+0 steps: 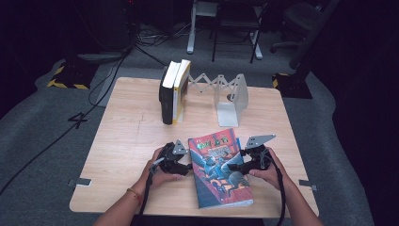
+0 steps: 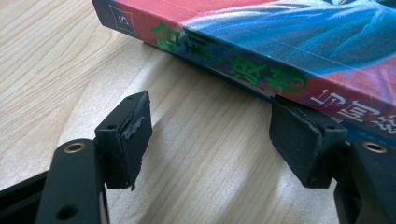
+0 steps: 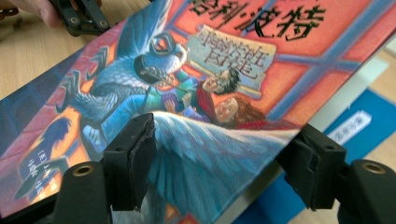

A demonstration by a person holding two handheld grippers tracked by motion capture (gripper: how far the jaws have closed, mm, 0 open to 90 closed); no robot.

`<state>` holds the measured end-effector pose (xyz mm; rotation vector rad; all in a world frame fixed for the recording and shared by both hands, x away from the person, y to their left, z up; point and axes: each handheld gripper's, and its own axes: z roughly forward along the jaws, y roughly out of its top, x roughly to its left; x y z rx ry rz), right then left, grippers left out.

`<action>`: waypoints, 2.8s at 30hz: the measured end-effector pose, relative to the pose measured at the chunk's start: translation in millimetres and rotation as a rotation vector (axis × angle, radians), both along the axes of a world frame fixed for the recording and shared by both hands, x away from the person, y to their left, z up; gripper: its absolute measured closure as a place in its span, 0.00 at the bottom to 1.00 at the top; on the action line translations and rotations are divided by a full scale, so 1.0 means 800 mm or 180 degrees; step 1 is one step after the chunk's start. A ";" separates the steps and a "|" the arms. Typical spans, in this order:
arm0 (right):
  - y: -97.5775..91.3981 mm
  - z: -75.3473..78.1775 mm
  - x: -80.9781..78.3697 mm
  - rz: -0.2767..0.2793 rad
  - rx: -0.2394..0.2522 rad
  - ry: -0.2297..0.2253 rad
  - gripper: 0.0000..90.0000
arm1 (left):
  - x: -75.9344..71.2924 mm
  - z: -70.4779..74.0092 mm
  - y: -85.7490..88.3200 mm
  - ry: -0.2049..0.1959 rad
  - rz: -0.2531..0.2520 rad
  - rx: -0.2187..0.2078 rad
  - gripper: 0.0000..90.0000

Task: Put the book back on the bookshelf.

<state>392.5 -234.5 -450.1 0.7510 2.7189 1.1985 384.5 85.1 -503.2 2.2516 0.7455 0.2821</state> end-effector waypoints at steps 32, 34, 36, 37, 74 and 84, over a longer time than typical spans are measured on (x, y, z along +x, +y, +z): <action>0.007 0.021 -0.009 0.0220 0.0626 -0.0240 0.88 | 0.019 0.022 0.014 -0.0141 0.0042 -0.0219 0.65; 0.008 0.027 -0.013 0.0224 0.0652 -0.0308 0.88 | 0.023 0.027 0.016 -0.0159 0.0044 -0.0272 0.66; 0.007 0.032 -0.016 0.0237 0.0682 -0.0371 0.88 | 0.027 0.036 0.020 -0.0199 0.0051 -0.0364 0.66; 0.006 0.035 -0.017 0.0238 0.0721 -0.0414 0.88 | 0.029 0.041 0.023 -0.0216 0.0042 -0.0446 0.66; 0.005 0.097 -0.015 0.0116 0.0888 -0.1160 0.89 | 0.041 0.158 0.015 -0.0795 -0.0244 -0.0796 1.00; 0.011 0.105 -0.028 0.0162 0.1000 -0.1326 0.88 | 0.024 0.183 0.015 -0.0928 -0.0399 -0.0935 1.00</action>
